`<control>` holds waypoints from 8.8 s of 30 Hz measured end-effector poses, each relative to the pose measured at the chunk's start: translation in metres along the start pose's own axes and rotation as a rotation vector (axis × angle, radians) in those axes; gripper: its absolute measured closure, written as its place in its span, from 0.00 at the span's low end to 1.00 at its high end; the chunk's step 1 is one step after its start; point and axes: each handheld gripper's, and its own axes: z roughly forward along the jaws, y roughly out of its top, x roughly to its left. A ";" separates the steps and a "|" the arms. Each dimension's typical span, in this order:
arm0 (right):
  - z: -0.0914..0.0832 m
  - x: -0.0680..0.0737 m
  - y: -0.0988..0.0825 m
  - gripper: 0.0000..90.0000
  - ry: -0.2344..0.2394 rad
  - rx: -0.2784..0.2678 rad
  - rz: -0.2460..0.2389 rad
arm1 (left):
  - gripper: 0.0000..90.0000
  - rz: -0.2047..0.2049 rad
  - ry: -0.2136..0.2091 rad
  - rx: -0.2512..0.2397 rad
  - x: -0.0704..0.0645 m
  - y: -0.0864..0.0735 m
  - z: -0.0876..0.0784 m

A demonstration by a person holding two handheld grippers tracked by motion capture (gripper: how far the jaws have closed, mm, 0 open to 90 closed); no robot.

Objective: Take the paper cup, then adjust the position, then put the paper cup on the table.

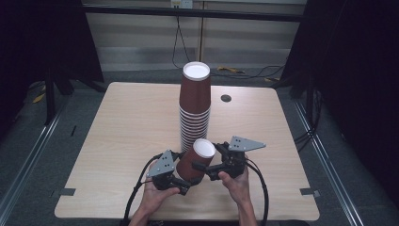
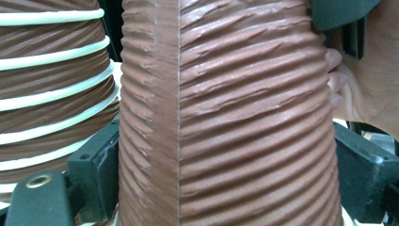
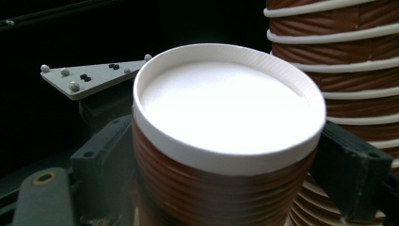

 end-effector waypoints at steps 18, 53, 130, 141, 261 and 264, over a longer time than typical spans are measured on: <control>-0.014 0.000 -0.009 0.15 -0.006 0.018 -0.002 | 0.14 0.030 0.023 0.085 0.013 0.000 -0.021; -0.017 -0.006 -0.022 0.15 0.008 0.301 -0.101 | 0.14 0.168 -0.072 0.421 0.020 0.014 -0.023; 0.027 0.000 -0.007 0.24 0.182 0.706 -0.217 | 0.15 0.372 -0.211 0.771 -0.003 0.031 0.002; 0.025 -0.001 -0.005 0.25 0.190 0.692 -0.210 | 0.12 0.333 -0.238 0.668 0.003 0.029 -0.003; -0.004 -0.013 -0.035 0.25 0.219 0.272 -0.173 | 0.04 -0.056 -0.219 0.084 0.026 0.008 -0.027; -0.003 -0.012 -0.038 0.24 0.219 0.271 -0.171 | 0.05 -0.045 -0.212 0.091 0.025 0.009 -0.028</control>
